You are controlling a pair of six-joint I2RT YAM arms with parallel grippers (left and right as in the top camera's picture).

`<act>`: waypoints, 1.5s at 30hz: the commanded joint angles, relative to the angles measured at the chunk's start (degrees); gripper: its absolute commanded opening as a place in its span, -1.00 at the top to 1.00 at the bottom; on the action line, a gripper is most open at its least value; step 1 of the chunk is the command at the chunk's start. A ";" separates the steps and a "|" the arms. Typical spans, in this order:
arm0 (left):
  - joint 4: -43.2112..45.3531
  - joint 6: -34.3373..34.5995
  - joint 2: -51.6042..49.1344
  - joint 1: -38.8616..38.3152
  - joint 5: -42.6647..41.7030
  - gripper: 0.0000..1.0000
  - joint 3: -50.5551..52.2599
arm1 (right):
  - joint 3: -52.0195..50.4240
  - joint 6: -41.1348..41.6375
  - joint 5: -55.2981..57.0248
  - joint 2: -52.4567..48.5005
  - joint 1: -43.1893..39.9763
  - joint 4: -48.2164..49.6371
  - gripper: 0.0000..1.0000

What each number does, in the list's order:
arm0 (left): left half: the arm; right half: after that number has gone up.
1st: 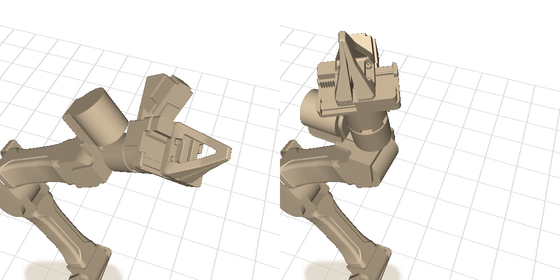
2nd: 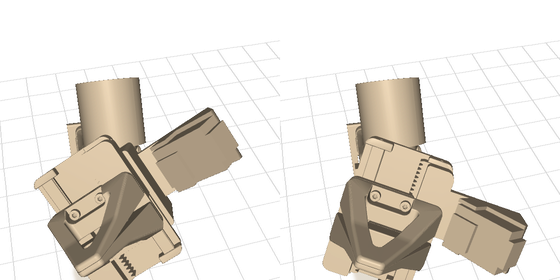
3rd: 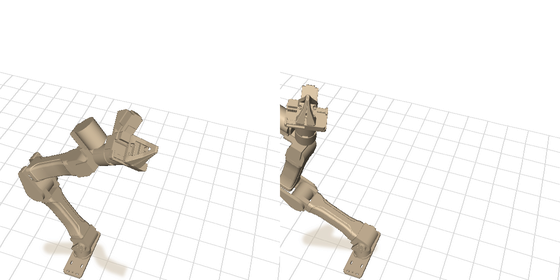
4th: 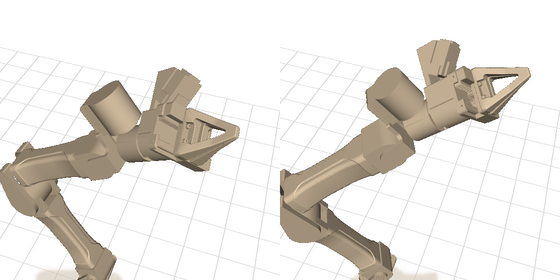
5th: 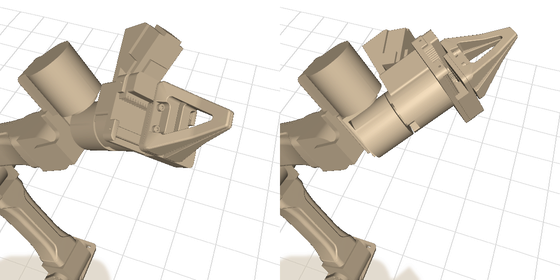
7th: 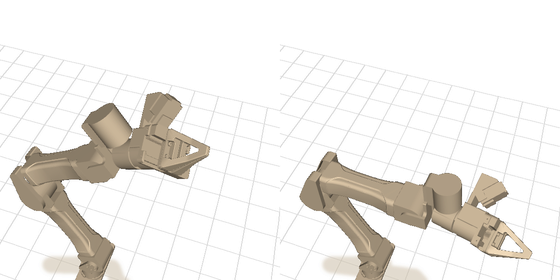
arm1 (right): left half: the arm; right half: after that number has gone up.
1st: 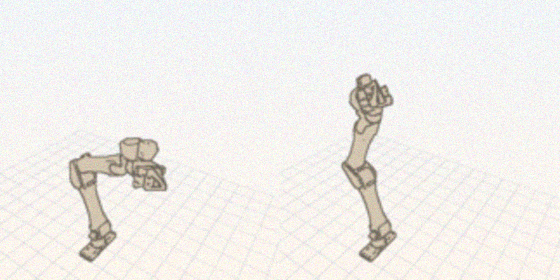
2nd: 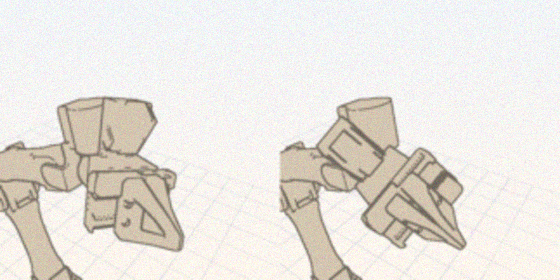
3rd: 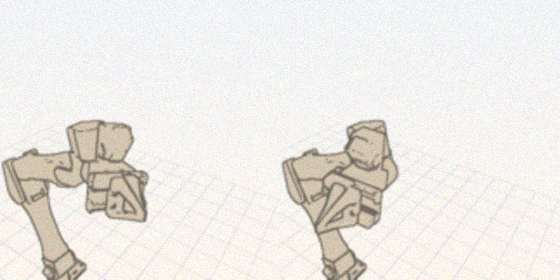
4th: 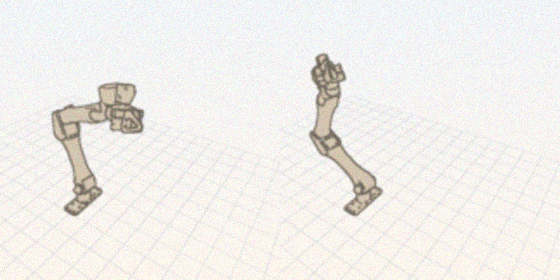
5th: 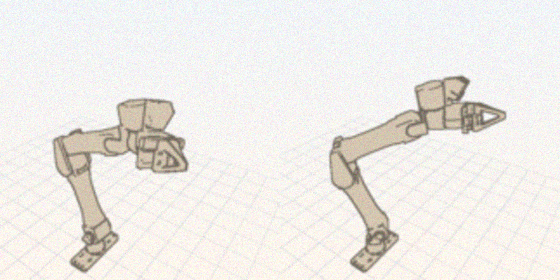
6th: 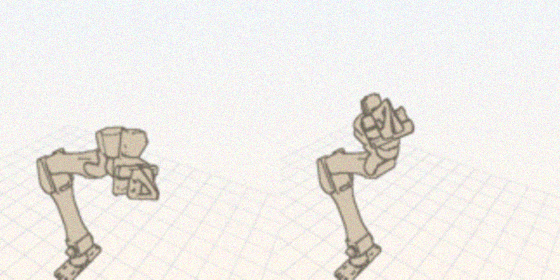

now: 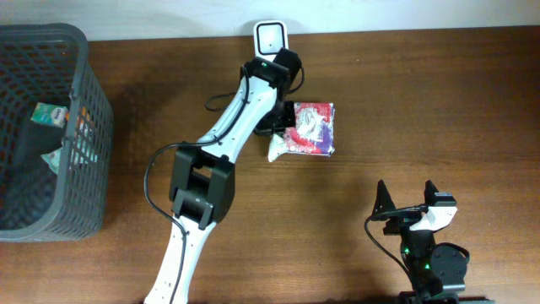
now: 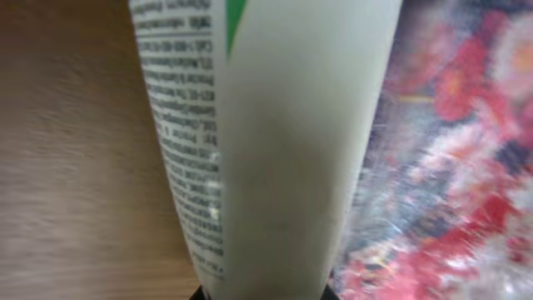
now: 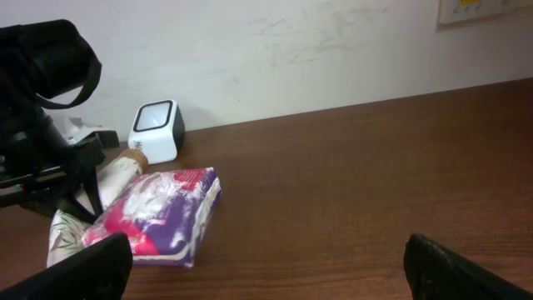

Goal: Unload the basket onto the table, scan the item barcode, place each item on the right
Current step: 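Place the white tube upright-lying beside the tissue pack and release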

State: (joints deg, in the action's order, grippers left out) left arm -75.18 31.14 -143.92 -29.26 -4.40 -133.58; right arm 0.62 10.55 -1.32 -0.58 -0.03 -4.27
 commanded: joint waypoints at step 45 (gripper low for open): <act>-6.67 -3.82 0.33 0.81 0.98 0.95 -5.86 | -0.31 0.22 0.52 0.26 -0.37 -0.28 -0.97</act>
State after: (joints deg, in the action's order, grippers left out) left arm -82.13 27.20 -143.92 -30.65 2.74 -140.55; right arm 0.62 10.55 -1.32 -0.58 -0.03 -4.27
